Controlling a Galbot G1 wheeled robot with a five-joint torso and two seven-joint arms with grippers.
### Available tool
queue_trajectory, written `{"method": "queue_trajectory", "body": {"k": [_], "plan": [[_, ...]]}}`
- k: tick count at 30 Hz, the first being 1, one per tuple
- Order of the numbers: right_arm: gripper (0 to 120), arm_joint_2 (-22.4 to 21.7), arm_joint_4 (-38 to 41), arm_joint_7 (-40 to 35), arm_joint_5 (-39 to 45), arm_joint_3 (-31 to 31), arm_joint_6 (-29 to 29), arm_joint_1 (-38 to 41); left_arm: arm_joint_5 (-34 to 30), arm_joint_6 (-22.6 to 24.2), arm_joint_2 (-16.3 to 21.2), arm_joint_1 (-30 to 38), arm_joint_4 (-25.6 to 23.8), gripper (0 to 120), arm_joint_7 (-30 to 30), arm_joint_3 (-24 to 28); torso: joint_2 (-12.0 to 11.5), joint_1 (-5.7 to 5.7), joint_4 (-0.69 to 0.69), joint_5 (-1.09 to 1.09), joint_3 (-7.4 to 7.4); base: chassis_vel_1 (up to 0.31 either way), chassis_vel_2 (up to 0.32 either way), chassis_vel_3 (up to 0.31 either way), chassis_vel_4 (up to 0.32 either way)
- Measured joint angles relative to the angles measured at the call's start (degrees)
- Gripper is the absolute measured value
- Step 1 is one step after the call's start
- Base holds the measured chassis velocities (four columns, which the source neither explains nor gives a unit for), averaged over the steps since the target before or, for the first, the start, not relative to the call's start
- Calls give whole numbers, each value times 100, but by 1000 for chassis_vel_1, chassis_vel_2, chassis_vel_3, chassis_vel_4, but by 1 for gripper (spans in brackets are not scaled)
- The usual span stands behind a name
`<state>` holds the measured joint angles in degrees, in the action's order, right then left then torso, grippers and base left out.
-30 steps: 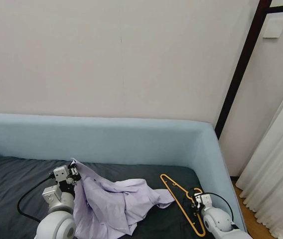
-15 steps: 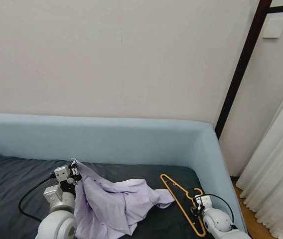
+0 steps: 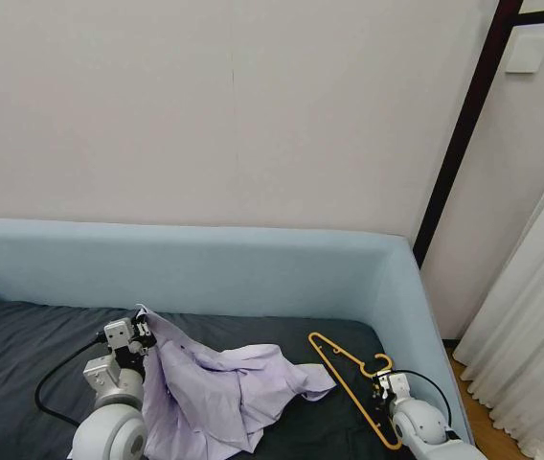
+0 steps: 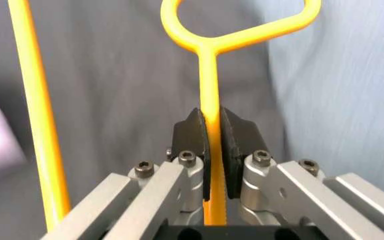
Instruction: Pick up the clothes from the sofa and hang them on the clothes hanger.
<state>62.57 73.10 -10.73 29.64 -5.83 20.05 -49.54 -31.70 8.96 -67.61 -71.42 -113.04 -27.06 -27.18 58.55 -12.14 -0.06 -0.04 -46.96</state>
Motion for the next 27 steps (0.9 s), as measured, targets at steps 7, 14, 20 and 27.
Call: {"method": "queue_trajectory", "body": {"k": [7, 14, 20, 27], "plan": [[5, -313, 1161, 413, -58, 73, -1502, -295, -31, -7, 50, 41, -23, 0, 86, -4, 0, 0, 0, -1, 0, 0, 0, 0, 0], [5, -639, 1611, 1030, -1386, 336, -3184, -655, -111, -8, 69, 68, -51, 0, 114, -7, 0, 0, -1, 0, 0, 0, 0, 0, 0], [5, -773, 1759, 316, -4157, 836, -3807, -969, -271, 1, 53, 108, -202, 0, 109, -43, 0, 1, -1, 1, 1, 0, 0, 0, 0], [5, -501, 1619, -834, -5662, 1337, -3153, -887, -303, 28, 43, 40, -385, 0, 101, -47, 0, 0, 0, 0, 0, 0, 0, 0, 0]]}}
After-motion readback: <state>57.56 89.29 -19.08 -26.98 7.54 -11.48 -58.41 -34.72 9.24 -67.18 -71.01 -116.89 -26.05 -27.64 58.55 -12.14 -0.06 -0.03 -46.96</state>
